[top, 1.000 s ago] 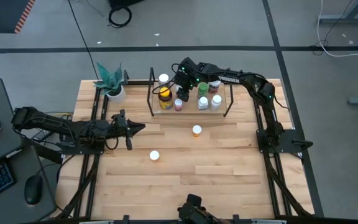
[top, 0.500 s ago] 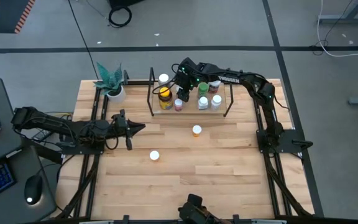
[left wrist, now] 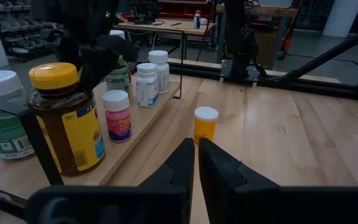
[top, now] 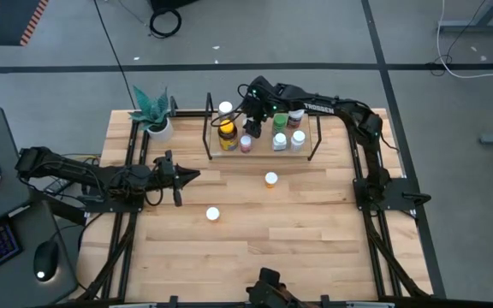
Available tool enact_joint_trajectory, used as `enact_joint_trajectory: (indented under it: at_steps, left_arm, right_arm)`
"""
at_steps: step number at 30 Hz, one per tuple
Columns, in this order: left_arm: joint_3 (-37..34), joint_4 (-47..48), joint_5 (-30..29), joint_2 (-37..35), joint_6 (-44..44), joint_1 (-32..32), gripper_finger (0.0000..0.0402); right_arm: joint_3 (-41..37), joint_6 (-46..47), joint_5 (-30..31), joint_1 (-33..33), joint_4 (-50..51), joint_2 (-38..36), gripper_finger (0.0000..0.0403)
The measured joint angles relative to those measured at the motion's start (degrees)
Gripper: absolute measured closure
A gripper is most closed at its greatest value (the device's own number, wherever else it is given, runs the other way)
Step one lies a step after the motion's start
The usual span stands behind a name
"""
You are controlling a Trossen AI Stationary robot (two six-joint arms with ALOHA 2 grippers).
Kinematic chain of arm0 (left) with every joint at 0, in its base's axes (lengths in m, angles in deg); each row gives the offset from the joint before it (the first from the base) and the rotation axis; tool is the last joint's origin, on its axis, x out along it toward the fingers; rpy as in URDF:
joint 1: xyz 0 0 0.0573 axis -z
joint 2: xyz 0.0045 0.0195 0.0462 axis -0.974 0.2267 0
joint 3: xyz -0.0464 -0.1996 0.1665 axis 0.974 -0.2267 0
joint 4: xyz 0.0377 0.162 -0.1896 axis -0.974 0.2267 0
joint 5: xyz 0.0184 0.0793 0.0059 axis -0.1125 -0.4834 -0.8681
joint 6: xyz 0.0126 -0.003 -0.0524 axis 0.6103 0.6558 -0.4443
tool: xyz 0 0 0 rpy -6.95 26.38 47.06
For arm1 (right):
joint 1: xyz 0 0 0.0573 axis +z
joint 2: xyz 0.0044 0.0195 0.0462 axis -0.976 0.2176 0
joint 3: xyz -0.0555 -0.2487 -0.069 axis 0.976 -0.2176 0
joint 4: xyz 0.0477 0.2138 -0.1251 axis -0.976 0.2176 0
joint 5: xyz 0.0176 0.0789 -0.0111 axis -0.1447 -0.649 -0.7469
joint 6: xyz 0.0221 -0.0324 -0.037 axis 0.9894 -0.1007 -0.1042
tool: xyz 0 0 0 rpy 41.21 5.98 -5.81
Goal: Pick and place medicine bottles onto shelf by color
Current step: Put the top orange medicine bottle on the shelf
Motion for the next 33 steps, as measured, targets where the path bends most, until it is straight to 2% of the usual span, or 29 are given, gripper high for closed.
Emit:
enact_joint_trajectory:
  at_steps: [10,21,33]
  left_arm:
    - [0.0,-0.01,0.0,0.0,0.03,0.0,0.0363]
    - [-0.02,-0.01,0.02,0.02,0.0,0.0,0.0373]
    - [-0.02,0.02,0.02,0.01,0.02,0.0,0.0365]
  right_arm:
    - [-0.02,1.51,-1.04,0.53,1.43,-5.7,0.0142]
    - [0.01,4.76,-0.85,4.1,3.47,-12.15,0.0139]
    - [0.01,4.28,5.05,10.88,13.71,-16.83,0.0139]
